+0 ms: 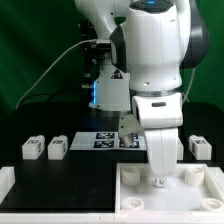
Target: Assemble one leg
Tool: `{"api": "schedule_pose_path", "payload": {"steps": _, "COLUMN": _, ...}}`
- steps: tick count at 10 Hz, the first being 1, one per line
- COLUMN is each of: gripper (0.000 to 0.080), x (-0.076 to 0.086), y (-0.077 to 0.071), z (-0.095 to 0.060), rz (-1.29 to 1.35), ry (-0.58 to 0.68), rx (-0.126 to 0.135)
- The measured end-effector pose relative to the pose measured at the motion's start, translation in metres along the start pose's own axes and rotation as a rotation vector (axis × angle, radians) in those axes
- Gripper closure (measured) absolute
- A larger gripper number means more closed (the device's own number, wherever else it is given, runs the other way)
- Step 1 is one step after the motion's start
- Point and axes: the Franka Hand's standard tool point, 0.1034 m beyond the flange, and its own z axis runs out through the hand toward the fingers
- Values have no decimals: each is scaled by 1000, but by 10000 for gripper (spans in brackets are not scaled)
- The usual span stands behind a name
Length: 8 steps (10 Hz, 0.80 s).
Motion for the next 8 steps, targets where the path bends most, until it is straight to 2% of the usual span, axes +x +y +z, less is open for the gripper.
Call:
{"api": "schedule_pose_path", "payload": {"steps": 1, "gripper": 150, "x": 0, "y": 0, "z": 0, "rz": 1, "ry": 0, "rx": -1}}
{"api": "schedule_pose_path", "payload": {"steps": 3, "gripper": 150, "x": 0, "y": 2, "z": -21, "rz": 101, "ry": -8, "rx": -27}}
{"api": "schedule_pose_path", "payload": {"steps": 5, "gripper": 150, "x": 8, "y": -12, "z": -38, "rz": 172, "ry": -12, "rx": -42}}
{"api": "schedule_pose_path", "payload": {"steps": 6, "gripper": 150, "x": 20, "y": -19, "z": -47, "rz": 336, "ry": -6, "rx": -50}}
{"api": "schedule_pose_path", "payload": {"steps": 8, "gripper": 150, "x": 58, "y": -31, "z": -54, "rz": 681, "ry": 17, "rx": -56}}
